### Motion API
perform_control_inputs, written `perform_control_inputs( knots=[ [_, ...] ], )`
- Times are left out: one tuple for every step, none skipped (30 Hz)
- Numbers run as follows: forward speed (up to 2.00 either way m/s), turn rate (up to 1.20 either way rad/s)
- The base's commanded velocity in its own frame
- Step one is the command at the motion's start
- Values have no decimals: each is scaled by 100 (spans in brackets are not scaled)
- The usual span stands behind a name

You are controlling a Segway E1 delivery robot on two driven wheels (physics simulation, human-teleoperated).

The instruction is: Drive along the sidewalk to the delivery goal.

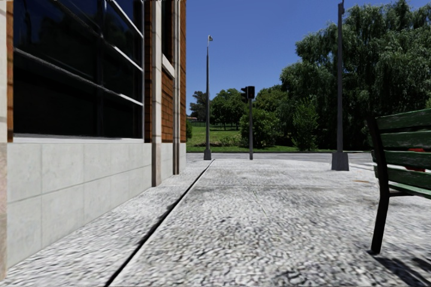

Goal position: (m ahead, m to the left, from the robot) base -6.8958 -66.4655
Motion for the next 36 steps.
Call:
perform_control_inputs(
  knots=[
    [200, 0],
    [200, 0],
    [200, 0],
    [200, 0],
    [200, 0],
    [200, 0],
    [200, 0],
    [200, 0],
    [200, 0],
    [200, 0],
    [200, 0],
    [200, -4],
    [200, -22],
    [200, -22],
    [200, -35],
    [200, -39],
    [200, -44],
    [200, -44],
    [200, -52],
    [200, -56],
    [200, -57],
    [200, -57],
    [200, -57],
    [200, -57],
    [200, -57],
    [200, -57],
    [200, -57],
    [200, -51],
    [200, -47],
    [200, -45],
    [200, -45],
    [200, -45],
    [200, -44],
    [200, -44],
    [200, -44],
    [200, -44]
  ],
)
